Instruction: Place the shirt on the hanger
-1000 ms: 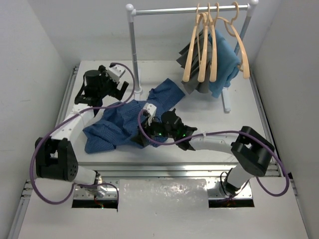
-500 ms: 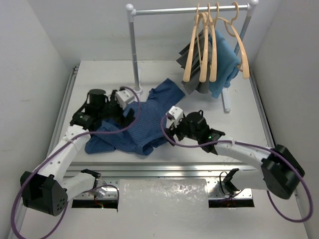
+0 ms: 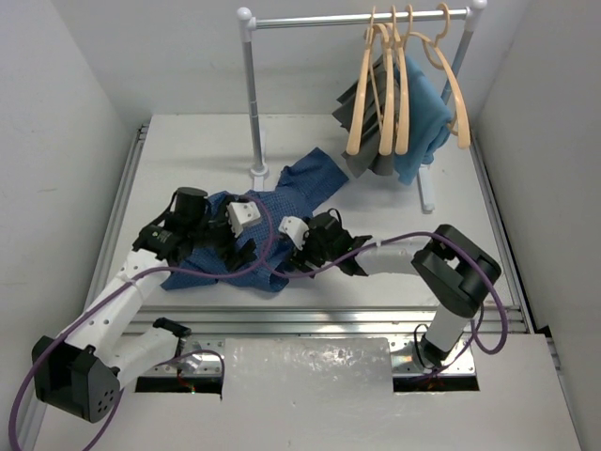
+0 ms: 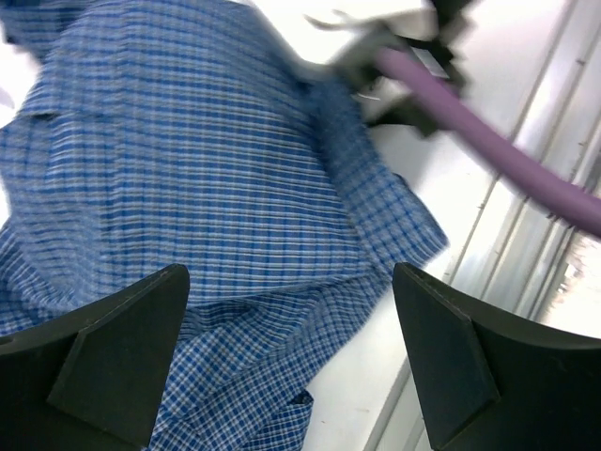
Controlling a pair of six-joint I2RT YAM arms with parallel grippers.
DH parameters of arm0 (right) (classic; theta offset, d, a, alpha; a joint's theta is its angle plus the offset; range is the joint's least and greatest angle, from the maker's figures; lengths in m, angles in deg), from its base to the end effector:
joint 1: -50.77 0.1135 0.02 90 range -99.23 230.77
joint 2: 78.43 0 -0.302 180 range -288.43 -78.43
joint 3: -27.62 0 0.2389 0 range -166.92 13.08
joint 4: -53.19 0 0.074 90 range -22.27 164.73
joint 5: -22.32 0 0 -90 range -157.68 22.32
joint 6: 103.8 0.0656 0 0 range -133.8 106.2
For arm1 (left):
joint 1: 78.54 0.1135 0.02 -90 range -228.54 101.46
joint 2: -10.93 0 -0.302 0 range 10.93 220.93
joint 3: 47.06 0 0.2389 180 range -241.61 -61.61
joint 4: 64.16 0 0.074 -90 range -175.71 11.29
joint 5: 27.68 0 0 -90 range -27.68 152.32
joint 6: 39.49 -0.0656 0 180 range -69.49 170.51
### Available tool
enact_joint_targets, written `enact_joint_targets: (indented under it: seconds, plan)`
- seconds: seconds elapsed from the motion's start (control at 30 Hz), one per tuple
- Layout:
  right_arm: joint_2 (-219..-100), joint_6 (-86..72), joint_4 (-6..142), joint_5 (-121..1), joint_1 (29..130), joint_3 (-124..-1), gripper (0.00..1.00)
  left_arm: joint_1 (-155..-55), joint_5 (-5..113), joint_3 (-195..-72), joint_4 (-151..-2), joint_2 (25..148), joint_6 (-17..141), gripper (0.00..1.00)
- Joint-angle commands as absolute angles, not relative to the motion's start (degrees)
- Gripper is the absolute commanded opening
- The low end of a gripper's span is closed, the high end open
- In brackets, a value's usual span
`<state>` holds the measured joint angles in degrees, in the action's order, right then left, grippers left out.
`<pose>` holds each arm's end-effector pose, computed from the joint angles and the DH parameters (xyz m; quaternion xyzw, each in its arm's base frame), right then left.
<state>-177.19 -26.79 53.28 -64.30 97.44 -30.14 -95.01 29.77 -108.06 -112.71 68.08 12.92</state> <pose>0.2383 0.2583 0.1636 -0.4632 0.7833 0.1456 0.3883 0.1688 -0.0867 0.2923 0.4987 0.7401 -0.1865 0.4108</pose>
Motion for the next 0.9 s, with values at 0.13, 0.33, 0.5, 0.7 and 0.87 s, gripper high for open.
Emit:
enact_joint_targets:
  seconds: [0.13,0.33,0.5,0.7,0.87]
  plan:
    - [-172.49,-26.28,45.24,-67.86,97.18,-29.20,0.82,-94.89,24.27,-107.05,-114.13,67.09,11.31,0.89]
    - [-173.00,-27.07,42.60,-69.00,96.56,-29.10,0.82,-94.89,22.51,-106.17,-113.95,67.01,10.69,0.89]
    - [-174.94,-27.33,42.33,-62.25,96.47,-30.51,0.79,-94.89,24.35,-105.82,-112.99,67.44,11.13,0.89]
    - [-173.36,-28.03,43.56,-52.57,96.38,-30.60,0.79,-94.98,25.23,-104.76,-112.55,67.09,11.04,0.88]
    - [-172.83,-28.04,43.74,-47.73,96.47,-31.21,0.77,-94.89,25.23,-104.50,-112.46,66.92,11.13,0.88]
